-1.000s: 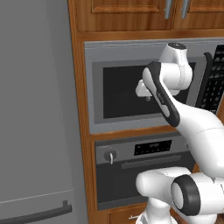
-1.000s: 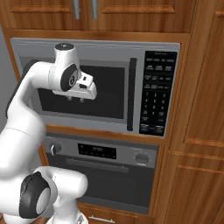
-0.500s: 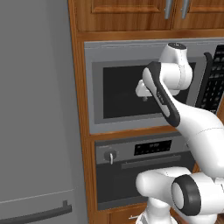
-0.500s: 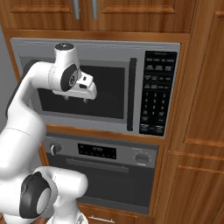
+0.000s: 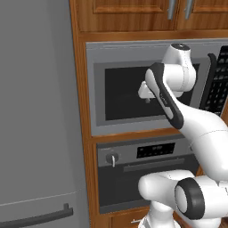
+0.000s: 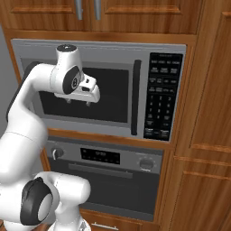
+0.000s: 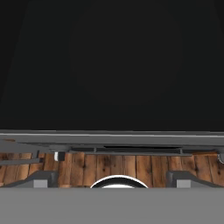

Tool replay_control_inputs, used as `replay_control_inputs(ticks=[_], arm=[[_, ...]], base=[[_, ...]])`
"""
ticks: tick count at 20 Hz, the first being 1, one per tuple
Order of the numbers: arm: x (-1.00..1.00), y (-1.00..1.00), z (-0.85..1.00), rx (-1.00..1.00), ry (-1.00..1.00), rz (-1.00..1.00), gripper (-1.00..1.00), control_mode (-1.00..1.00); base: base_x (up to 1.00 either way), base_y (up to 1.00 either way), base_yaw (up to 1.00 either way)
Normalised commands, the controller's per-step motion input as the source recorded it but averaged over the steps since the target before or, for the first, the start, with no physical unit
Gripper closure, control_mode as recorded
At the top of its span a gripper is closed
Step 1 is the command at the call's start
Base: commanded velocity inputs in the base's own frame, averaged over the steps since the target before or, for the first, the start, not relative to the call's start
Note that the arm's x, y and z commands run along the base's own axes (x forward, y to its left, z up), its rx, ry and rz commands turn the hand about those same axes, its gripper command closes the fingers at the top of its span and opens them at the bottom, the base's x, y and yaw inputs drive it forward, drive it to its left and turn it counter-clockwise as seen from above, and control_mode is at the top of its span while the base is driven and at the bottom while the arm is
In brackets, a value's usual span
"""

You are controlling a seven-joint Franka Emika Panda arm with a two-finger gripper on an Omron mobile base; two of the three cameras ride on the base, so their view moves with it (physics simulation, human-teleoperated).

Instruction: Take the baked cake out of the oven and place it on the plate for cooling. Then close the oven door.

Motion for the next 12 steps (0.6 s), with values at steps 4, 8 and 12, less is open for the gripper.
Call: replay_control_inputs(ticks=[4, 8, 12], arm=[[0.00, 0.00, 0.00, 0.00, 0.00, 0.00, -1.00, 1.00], [0.00, 0.00, 0.00, 0.00, 0.00, 0.00, -1.00, 1.00], [0.00, 0.00, 0.00, 0.00, 0.00, 0.00, -1.00, 1.00]], base=[[-0.12, -0.26, 0.00], [-0.10, -0.18, 0.00], [-0.08, -0.32, 0.00]])
